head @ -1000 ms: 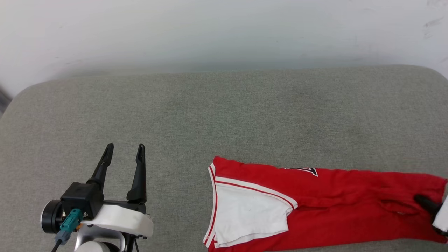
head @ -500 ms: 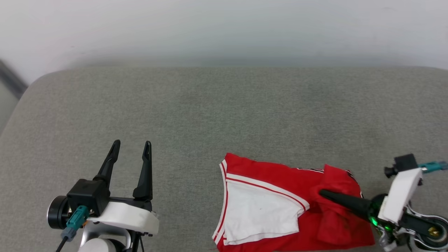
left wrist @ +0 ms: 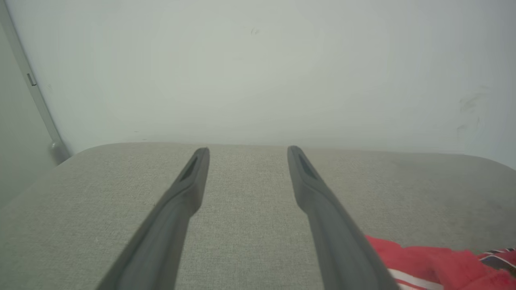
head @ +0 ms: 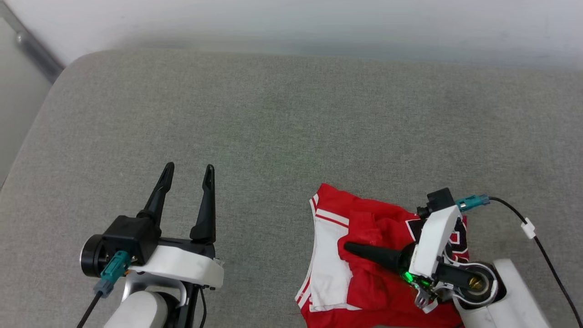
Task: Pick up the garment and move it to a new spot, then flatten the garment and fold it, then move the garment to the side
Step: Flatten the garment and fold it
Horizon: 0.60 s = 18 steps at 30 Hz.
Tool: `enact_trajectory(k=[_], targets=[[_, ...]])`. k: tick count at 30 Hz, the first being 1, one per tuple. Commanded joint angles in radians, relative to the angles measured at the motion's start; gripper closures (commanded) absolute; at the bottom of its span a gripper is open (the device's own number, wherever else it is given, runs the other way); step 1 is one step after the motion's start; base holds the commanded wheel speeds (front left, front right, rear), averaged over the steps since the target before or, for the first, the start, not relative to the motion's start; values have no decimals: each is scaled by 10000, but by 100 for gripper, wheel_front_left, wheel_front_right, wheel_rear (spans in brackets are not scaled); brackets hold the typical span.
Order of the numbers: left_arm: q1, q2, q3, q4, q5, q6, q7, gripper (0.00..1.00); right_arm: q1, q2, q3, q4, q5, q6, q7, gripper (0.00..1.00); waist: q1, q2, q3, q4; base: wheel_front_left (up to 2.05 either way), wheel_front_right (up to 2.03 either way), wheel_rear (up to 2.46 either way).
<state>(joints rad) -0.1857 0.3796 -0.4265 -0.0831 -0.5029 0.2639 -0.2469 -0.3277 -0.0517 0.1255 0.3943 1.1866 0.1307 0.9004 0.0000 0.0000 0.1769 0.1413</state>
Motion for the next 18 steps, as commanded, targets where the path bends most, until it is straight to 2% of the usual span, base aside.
enact_trajectory(k=[1, 2, 3, 4, 5, 12, 16, 18], targets=[[-133, -26, -4, 59, 30, -48, -65, 0, -133, 21, 154, 129, -30, 0, -177, 100, 0, 0, 101, 106, 0, 0, 0], [-169, -46, -4, 112, 29, -66, -66, 0, -181, 20, 328, 253, -53, 0, -356, 100, 0, 0, 124, 128, 0, 0, 0], [-200, -66, 2, 156, 32, -88, -84, 0, -217, 22, 475, 362, -59, 0, -532, 93, 0, 0, 144, 140, 0, 0, 0], [-219, -85, 13, 194, 35, -118, -97, 0, -246, 22, 613, 452, -76, 0, -699, 58, 0, 0, 156, 139, 0, 0, 0], [-224, -100, 25, 235, 43, -136, -110, 0, -268, 20, 761, 518, -100, 0, -819, 0, 0, 0, 150, 128, 0, 0, 0], [-109, -120, 74, 432, 76, -162, -131, 0, -357, -29, 1483, 140, -200, 0, -1381, 0, 0, 0, -114, -163, 0, 0, 0], [9, -69, 103, 469, 73, -162, -145, 0, -145, -354, 1978, -715, -499, 0, -1778, 0, 0, 0, -364, -435, 0, 0, 0], [98, -61, 108, 483, 72, -125, -148, 0, -41, -703, 2279, -1255, -1027, 0, -2263, 0, 0, 0, -494, -582, 0, 0, 0]])
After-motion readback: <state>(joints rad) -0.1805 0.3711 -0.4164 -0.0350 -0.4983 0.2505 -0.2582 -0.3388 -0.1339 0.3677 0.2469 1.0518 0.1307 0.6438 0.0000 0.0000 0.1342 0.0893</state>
